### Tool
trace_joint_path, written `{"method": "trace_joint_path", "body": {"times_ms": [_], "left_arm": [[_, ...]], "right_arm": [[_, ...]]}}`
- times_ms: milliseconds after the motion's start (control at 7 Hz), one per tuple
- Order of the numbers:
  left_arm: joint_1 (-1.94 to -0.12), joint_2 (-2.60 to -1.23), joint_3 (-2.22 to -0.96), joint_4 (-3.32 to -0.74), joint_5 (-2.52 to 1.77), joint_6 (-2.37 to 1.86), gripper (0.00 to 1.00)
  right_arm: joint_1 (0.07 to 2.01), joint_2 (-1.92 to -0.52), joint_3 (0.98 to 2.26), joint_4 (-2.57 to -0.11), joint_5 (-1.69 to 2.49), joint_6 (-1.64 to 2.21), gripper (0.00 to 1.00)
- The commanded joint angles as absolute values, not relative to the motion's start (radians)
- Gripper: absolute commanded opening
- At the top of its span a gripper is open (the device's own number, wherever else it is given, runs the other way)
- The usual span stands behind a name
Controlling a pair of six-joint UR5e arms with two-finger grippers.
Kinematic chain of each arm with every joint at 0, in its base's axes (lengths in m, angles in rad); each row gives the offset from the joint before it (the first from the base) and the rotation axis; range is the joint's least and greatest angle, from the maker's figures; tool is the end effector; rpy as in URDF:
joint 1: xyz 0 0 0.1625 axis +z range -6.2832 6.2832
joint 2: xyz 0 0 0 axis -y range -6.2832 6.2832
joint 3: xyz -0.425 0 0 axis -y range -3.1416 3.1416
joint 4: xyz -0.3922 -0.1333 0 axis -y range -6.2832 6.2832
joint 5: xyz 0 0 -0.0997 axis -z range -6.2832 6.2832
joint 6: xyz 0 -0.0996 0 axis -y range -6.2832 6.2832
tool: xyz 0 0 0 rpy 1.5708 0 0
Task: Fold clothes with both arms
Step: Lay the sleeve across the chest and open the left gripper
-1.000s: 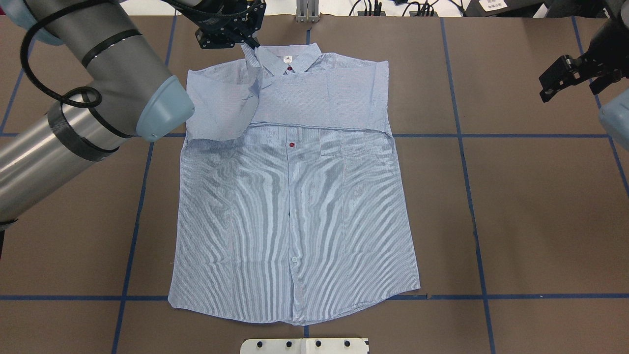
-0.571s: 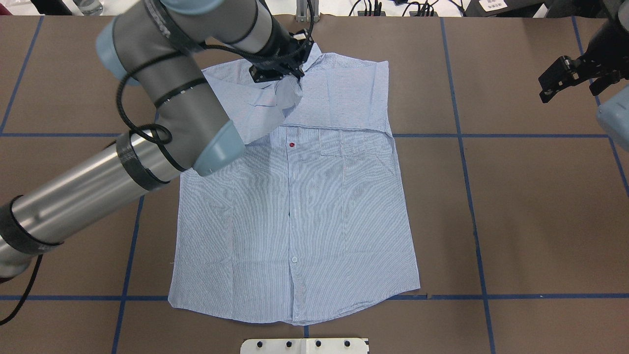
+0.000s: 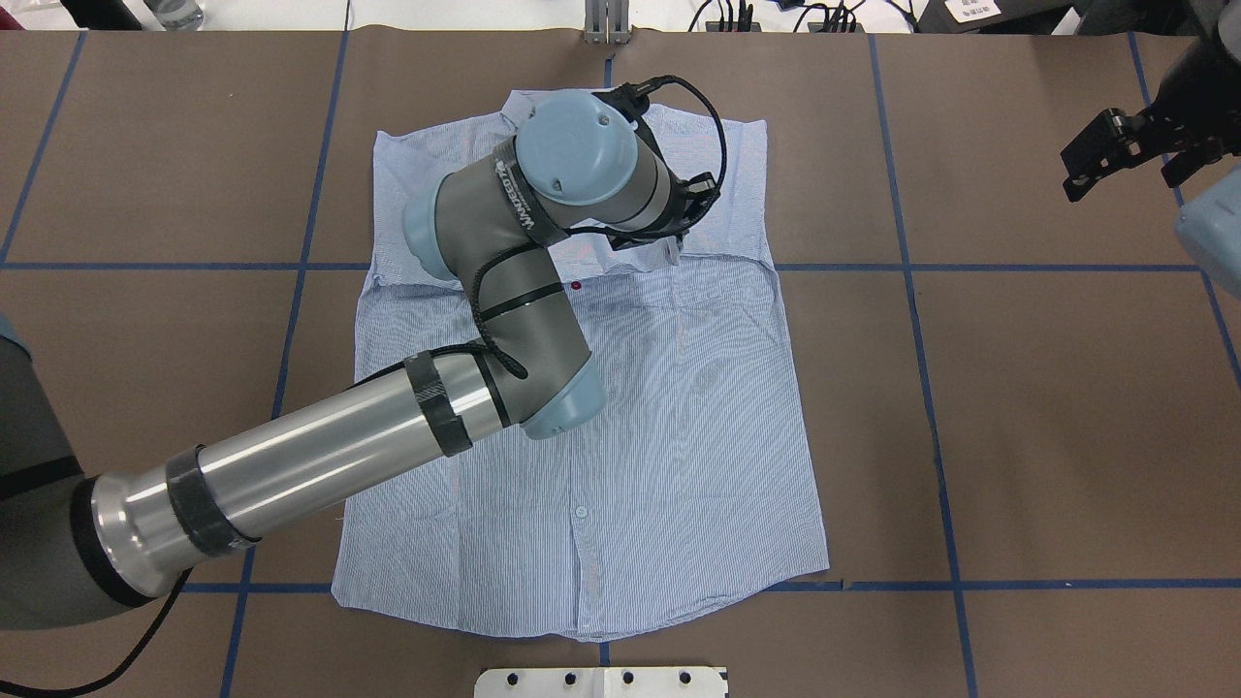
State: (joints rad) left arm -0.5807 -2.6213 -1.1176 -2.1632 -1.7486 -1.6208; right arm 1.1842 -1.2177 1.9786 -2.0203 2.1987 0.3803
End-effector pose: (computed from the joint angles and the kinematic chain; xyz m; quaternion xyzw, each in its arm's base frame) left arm 0.6231 -0.5472 0.0971 0.0754 0.5579 -0.2086 0.7997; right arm -0.1383 -0.5382 0.3370 0.0226 -0.3381 -0.0508 0.9395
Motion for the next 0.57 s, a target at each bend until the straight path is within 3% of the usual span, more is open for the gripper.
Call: {"method": "trace_joint_path", "body": {"times_ms": [0, 143, 286, 429], "left_arm": [[-0.554, -2.648, -1.016, -2.261, -1.707, -1.585, 0.0], [-0.551, -2.658, -1.02, -2.264, -1.707, -1.583, 0.32], [-0.551, -2.667, -1.025, -2.288, -1.709, -1.577, 0.99], [-0.551, -2.669, -1.049, -2.301, -1.712, -1.528, 1.0]], "right_arm": [[1.184, -1.218, 1.98, -2.02, 2.198, 0.385, 1.0], [1.184, -1.226, 1.982, -2.019, 2.198, 0.382, 1.0], [1.181, -1.224, 1.98, -2.007, 2.198, 0.383, 1.0], [1.181, -1.227, 1.976, -1.979, 2.201, 0.382, 1.0]]}}
